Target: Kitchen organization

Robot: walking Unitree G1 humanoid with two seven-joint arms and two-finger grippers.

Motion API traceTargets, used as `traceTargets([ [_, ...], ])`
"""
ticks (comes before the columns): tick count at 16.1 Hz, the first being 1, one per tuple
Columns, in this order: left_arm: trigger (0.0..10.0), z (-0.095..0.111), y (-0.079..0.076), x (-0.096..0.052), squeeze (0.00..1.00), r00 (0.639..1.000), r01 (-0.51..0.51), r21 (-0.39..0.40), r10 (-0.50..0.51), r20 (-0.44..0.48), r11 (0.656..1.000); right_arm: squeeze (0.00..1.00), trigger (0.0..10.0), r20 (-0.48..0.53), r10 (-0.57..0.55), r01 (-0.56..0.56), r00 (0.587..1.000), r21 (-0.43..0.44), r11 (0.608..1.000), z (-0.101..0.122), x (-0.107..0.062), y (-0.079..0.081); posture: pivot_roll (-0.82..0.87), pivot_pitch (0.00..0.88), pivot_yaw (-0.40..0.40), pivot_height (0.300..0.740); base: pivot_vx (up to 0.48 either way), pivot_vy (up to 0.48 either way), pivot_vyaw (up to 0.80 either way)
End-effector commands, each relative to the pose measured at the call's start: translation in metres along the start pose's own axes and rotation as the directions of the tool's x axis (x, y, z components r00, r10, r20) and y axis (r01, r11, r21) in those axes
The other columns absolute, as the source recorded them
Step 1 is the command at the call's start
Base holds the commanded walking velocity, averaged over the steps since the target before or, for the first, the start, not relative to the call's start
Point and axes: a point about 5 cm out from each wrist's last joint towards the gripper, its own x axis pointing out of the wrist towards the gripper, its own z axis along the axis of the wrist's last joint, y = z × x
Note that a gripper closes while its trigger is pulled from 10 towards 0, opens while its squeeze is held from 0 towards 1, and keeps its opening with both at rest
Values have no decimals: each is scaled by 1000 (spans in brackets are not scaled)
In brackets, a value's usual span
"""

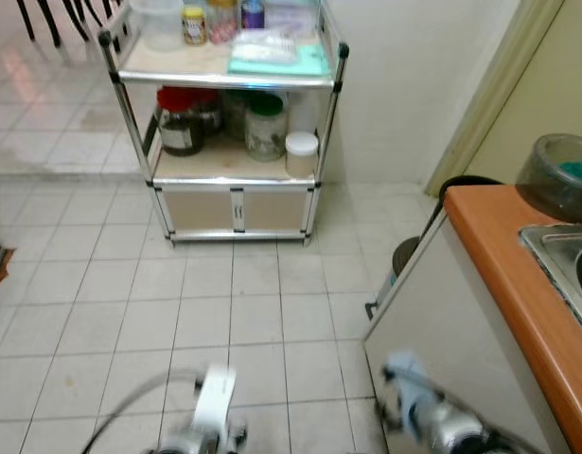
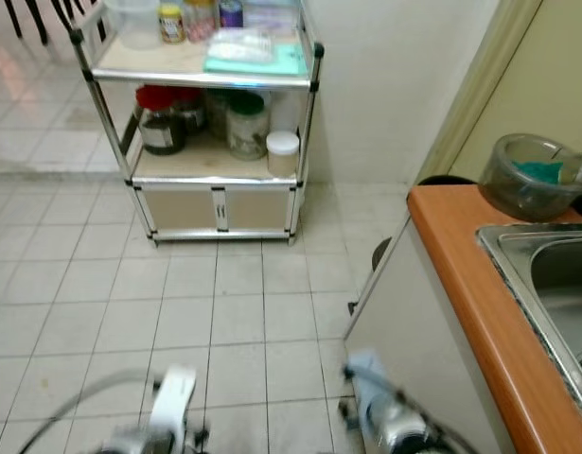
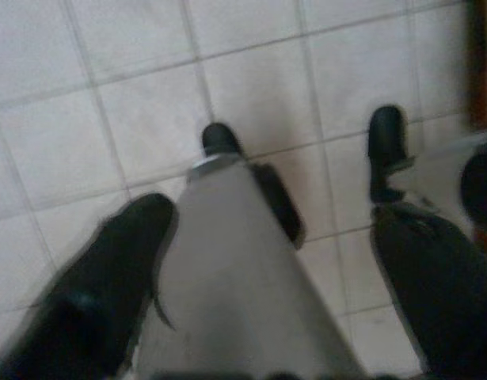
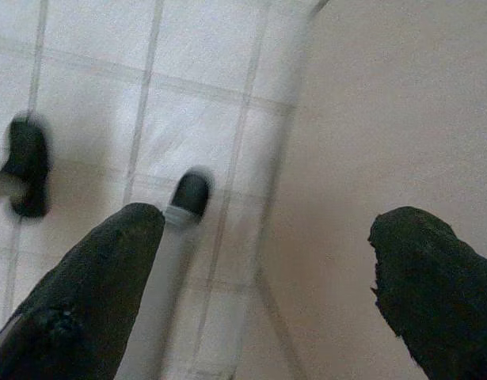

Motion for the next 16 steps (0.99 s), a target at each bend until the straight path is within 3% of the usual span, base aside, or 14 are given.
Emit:
traceTargets([
  [1,10000,5,2,0,0,1000,-19,11,19,-2,1000,0,10000,28,-4,4,1000,-12,1000,8,0,-2,-22,0,-22,740,0,0,0],
  [4,10000,8,4,0,0,999,-44,-5,44,9,999,0,10000,106,4,-4,994,-4,1000,22,-1,-1,-19,0,-20,740,0,0,0],
  [7,10000,36,16,-4,0,982,-97,-76,108,153,992,0,10000,224,56,-52,973,-27,998,50,-4,4,-16,0,-7,740,0,0,0],
  [8,10000,41,18,-5,0,977,-109,-58,118,180,992,0,10000,242,66,-59,968,-36,998,55,-5,5,-16,0,-5,740,0,0,0],
  [11,10000,71,52,-17,0,924,-149,-145,190,331,978,0,10000,402,107,-85,910,-72,994,95,-14,12,-30,0,25,740,0,0,0],
  [13,10000,84,72,-27,0,888,-178,-143,222,404,974,0,10000,499,168,-107,850,-149,983,119,-23,23,-19,0,50,740,0,0,0],
  [15,10000,100,91,-45,0,803,-179,-149,232,549,972,0,10000,587,235,-116,775,-233,966,145,-39,37,-10,0,83,740,0,0,0],
  [16,10000,107,94,-58,0,754,-185,-121,220,619,975,890,10000,643,247,-118,725,-237,964,154,-50,42,-4,0,93,740,0,0,0],
])
